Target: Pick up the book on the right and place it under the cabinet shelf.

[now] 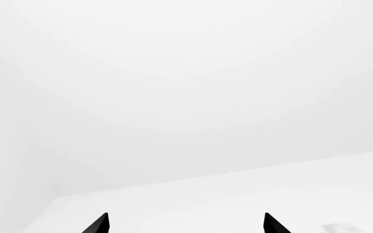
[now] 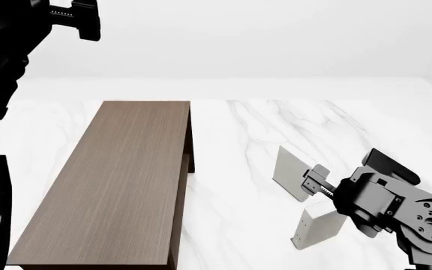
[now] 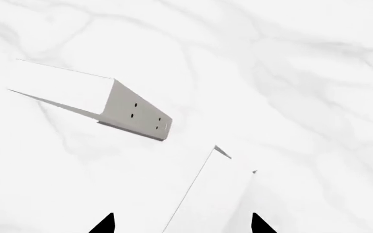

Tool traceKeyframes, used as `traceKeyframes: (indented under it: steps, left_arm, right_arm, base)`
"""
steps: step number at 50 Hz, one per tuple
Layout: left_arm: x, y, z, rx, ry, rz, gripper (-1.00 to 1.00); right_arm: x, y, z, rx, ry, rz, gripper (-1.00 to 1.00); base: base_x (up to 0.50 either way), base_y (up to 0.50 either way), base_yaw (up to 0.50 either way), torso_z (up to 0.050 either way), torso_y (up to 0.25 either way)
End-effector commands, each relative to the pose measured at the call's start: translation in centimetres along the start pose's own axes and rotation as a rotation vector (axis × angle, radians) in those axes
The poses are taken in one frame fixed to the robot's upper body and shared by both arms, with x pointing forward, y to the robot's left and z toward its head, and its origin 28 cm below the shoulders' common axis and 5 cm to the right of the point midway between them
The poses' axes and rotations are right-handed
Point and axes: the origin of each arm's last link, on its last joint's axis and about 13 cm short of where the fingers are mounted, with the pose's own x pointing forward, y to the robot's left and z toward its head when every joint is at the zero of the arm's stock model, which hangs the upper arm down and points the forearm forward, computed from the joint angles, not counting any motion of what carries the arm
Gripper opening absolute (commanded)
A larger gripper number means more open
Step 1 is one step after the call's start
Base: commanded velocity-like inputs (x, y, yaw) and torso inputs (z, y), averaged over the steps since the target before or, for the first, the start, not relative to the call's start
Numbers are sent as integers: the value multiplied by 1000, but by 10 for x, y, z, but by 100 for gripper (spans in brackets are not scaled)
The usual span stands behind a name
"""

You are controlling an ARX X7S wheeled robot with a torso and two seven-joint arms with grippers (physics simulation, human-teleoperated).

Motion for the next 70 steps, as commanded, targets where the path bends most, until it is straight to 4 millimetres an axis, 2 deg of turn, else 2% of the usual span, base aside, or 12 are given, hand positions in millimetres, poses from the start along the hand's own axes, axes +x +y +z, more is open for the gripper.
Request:
traceKeyframes:
  steps: [1, 26, 42, 43, 48, 55, 64, 70]
  left_arm:
    - [0, 1, -2, 2, 3, 4, 100]
    - [-1, 3, -4, 11, 2, 8, 100]
    - [-1, 3, -6, 11, 2, 7, 100]
    - [-1, 3, -6, 11, 2, 8, 100]
    - [0, 3, -7, 10, 3, 8, 100]
    - [0, 3, -8, 8, 3, 6, 100]
    - [0, 2, -10, 9, 3, 6, 100]
    - [-1, 1, -9, 16, 1, 5, 100]
  right_arm:
    - [12, -3, -5, 8, 22, -21, 100]
    - [30, 0, -17, 1, 68, -21, 100]
    - [33, -1, -22, 4, 81, -31, 100]
    - [33, -1, -22, 3, 80, -38, -100]
    - [30, -3, -22, 1, 74, -51, -100]
    - [14, -9, -14, 2, 37, -50, -100]
    - [-21, -21, -6, -45, -7, 9, -100]
    - [-46, -26, -10, -108, -13, 99, -100]
  base:
    - [0, 0, 0, 0, 0]
    - [0, 0, 0, 0, 0]
    - [0, 0, 0, 0, 0]
    - [0, 0, 0, 0, 0]
    - [0, 0, 0, 0, 0]
    - [0, 0, 0, 0, 0]
    - [0, 0, 0, 0, 1]
    - [0, 0, 0, 0, 2]
